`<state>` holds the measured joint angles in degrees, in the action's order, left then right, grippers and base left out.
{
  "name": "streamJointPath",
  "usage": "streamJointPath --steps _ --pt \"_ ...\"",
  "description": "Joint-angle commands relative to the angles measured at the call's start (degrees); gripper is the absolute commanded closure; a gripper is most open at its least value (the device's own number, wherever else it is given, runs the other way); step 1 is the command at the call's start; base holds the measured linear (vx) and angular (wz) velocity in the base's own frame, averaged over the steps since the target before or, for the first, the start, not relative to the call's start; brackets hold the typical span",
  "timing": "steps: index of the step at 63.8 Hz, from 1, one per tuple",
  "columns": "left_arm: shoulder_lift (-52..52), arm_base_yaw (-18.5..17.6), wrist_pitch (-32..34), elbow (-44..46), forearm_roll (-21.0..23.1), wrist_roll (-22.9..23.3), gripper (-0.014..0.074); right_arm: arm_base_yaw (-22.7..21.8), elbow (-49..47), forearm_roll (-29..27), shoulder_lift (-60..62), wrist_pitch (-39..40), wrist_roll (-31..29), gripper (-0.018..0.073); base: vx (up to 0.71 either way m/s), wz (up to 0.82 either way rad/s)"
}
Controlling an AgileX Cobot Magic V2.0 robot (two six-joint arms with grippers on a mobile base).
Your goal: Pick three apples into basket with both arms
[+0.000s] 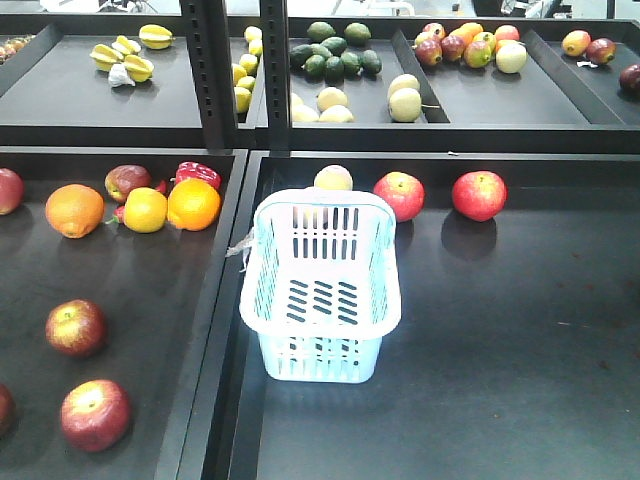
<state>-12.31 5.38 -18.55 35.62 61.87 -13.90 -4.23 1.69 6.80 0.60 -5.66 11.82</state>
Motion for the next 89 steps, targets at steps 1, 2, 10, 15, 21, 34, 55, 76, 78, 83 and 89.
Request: streamJointPath --steps 1,2,10,15,21,34,55,76,78,83,89 --pt "-8.2 -0.4 -4.9 5.2 1.8 -9.0 0.0603 -0.3 0.8 0.2 0.6 4.2 -0.4 0.0564 0.0 0.0" --pt "-9.2 -0.4 -5.9 5.7 2.0 -10.3 0.0603 -0.3 0.8 0.2 0.6 4.2 -0.4 0.0564 0.0 0.0" --pt "-18.2 -0.4 -11.6 9.4 4.4 -21.6 0.0594 -0.3 0.8 0.2 0.6 4.2 -0.4 0.0564 0.0 0.0" --pt "-24.0 -0.4 -15.7 11.3 7.6 -29.5 0.057 -0.3 0.8 0.2 0.6 4.2 -0.4 0.0564 0.0 0.0" --pt "-30.1 -0.4 -19.7 13.6 12.0 -38.5 0.0506 -0.3 0.8 0.2 0.6 4.2 -0.4 0.0564 0.0 0.0" --pt "-46.2 -0.4 -28.9 21.8 16.7 -52.5 0.0246 -0.3 0.8 0.2 0.6 4.2 -0.4 0.0564 0.0 0.0" --pt "-77.4 -4.7 -43.2 48.4 13.2 -55.2 0.0037 -0.3 0.8 0.2 0.6 4.2 -0.4 0.0564 0.0 0.0" --pt "-103.2 -14.2 -52.2 80.8 -2.1 -54.4 0.0037 -0.3 0.8 0.2 0.6 4.2 -0.4 0.0564 0.0 0.0" --pt "-105.0 -14.7 -52.6 83.2 -2.4 -54.3 0.0037 -0.3 0.8 0.2 0.6 4.2 -0.4 0.0564 0.0 0.0" --pt "-108.2 -15.7 -52.8 87.5 -2.6 -54.3 0.0037 -0.3 0.8 0.2 0.6 4.2 -0.4 0.0564 0.0 0.0" --pt "-110.4 -16.8 -52.7 90.0 -3.1 -54.4 0.0037 -0.3 0.8 0.2 0.6 4.2 -0.4 0.0564 0.0 0.0"
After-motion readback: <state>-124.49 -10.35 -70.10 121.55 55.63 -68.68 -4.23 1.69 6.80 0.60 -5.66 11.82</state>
